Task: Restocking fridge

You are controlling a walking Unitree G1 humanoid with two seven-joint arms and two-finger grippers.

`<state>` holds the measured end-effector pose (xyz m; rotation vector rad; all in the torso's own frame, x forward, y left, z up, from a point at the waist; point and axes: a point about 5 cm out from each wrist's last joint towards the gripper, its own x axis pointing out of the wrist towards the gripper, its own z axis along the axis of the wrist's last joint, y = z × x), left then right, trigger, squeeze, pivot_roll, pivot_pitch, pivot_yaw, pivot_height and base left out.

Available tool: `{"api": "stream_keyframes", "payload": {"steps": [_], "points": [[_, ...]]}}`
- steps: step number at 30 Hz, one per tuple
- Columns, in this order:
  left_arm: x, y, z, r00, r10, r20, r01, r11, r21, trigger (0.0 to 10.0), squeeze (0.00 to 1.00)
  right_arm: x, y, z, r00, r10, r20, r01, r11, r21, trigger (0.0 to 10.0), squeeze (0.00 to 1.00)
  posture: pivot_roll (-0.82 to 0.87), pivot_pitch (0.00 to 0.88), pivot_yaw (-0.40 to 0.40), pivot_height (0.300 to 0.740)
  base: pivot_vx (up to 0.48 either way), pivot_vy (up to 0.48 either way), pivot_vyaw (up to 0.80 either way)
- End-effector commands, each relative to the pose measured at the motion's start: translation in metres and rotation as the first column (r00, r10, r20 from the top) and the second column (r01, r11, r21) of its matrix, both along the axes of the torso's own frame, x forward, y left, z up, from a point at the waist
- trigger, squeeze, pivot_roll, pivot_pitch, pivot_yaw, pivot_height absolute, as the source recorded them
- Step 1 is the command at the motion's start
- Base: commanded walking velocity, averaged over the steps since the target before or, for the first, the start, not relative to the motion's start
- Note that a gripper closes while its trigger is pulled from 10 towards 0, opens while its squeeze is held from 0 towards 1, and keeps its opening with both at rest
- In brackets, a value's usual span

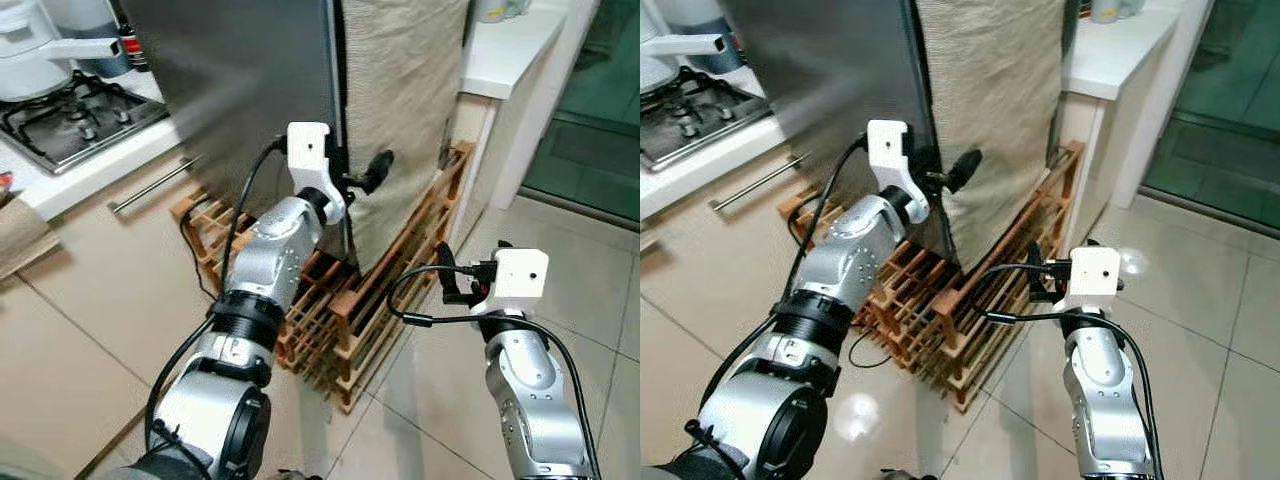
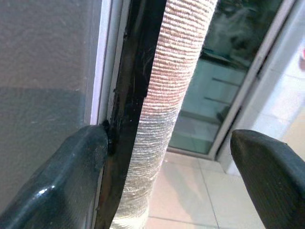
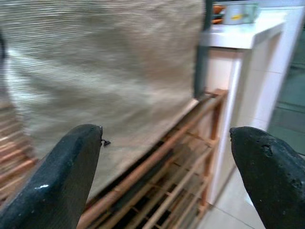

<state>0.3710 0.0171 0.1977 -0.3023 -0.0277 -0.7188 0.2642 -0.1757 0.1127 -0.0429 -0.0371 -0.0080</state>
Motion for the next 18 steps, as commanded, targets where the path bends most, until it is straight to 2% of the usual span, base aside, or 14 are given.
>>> {"api": "stream_keyframes", "payload": {"steps": [1,2,3,4,7,8,9,10,11,12,13,15,17,18], "points": [[-0.015,-0.052,0.027,0.974,-0.213,0.082,0.217,0.975,-0.041,10.0,0.0,-0.001,0.004,0.004,1.0,0.002,0.01,-0.002,1.0,0.002,10.0,0.0,-0.24,0.0,0.178,0.74,0.0,0.0,0.0],[-0.019,-0.063,0.032,0.963,-0.257,0.081,0.262,0.963,-0.069,10.0,0.0,-0.002,0.003,0.004,1.0,-0.004,0.011,0.004,1.0,0.003,10.0,0.0,-0.25,0.0,0.186,0.74,0.0,0.0,0.0],[-0.019,-0.063,0.032,0.963,-0.257,0.081,0.262,0.963,-0.069,10.0,0.0,-0.002,0.003,0.004,1.0,-0.004,0.011,0.004,1.0,0.003,10.0,0.0,-0.25,0.0,0.186,0.74,0.0,0.0,0.0],[-0.026,-0.081,0.038,0.941,-0.328,0.084,0.337,0.934,-0.116,10.0,0.0,-0.004,0.004,0.003,1.0,-0.011,0.01,0.011,1.0,0.005,10.0,0.0,-0.27,0.0,0.202,0.74,0.0,0.0,0.0],[-0.04,-0.105,0.048,0.898,-0.431,0.09,0.441,0.877,-0.191,10.0,0.0,-0.007,0.007,0.003,1.0,-0.011,0.01,0.011,1.0,0.006,10.0,0.0,-0.29,0.0,0.222,0.74,0.0,0.0,0.0],[-0.046,-0.114,0.052,0.876,-0.472,0.101,0.483,0.851,-0.208,10.0,0.0,-0.008,0.008,0.003,1.0,-0.011,0.01,0.011,1.0,0.006,10.0,0.0,-0.3,0.0,0.237,0.74,0.0,0.0,0.0],[-0.057,-0.125,0.058,0.837,-0.531,0.128,0.546,0.807,-0.226,10.0,0.0,-0.01,0.01,0.003,1.0,-0.012,0.01,0.012,1.0,0.005,10.0,0.0,-0.31,0.0,0.249,0.74,0.0,0.0,0.0],[-0.057,-0.125,0.058,0.837,-0.531,0.128,0.546,0.807,-0.226,10.0,0.0,-0.01,0.01,0.003,1.0,-0.012,0.01,0.012,1.0,0.005,10.0,0.0,-0.31,0.0,0.249,0.74,0.0,0.0,0.0],[-0.076,-0.14,0.066,0.752,-0.635,0.174,0.657,0.706,-0.263,10.0,0.0,-0.012,0.009,0.001,1.0,-0.027,0.007,0.027,1.0,0.009,10.0,0.0,-0.32,0.0,0.258,0.74,0.0,0.0,0.0],[-0.076,-0.14,0.066,0.752,-0.635,0.174,0.657,0.706,-0.263,10.0,0.0,-0.012,0.009,0.001,1.0,-0.027,0.007,0.027,1.0,0.009,10.0,0.0,-0.32,0.0,0.258,0.74,0.0,0.0,0.0],[-0.088,-0.148,0.07,0.696,-0.689,0.202,0.715,0.639,-0.283,10.0,0.0,-0.013,0.009,0.0,0.999,-0.037,0.004,0.037,0.999,0.013,10.0,0.0,-0.33,0.0,0.261,0.74,0.0,0.0,0.0],[-0.116,-0.157,0.08,0.542,-0.795,0.271,0.833,0.466,-0.298,10.0,0.0,-0.015,0.007,-0.001,0.999,-0.054,0.002,0.054,0.998,0.015,10.0,0.0,-0.34,0.0,0.261,0.74,0.0,0.0,0.0],[-0.129,-0.155,0.086,0.446,-0.838,0.314,0.885,0.361,-0.295,10.0,0.0,-0.016,0.005,-0.001,0.998,-0.058,0.002,0.058,0.998,0.013,10.0,0.0,-0.33,0.0,0.255,0.74,0.0,0.0,0.0],[-0.131,-0.152,0.089,0.426,-0.843,0.329,0.894,0.337,-0.294,10.0,0.0,-0.016,0.004,-0.001,0.998,-0.06,0.001,0.06,0.998,0.012,10.0,0.0,-0.33,0.0,0.253,0.74,0.0,0.0,0.0]]}}
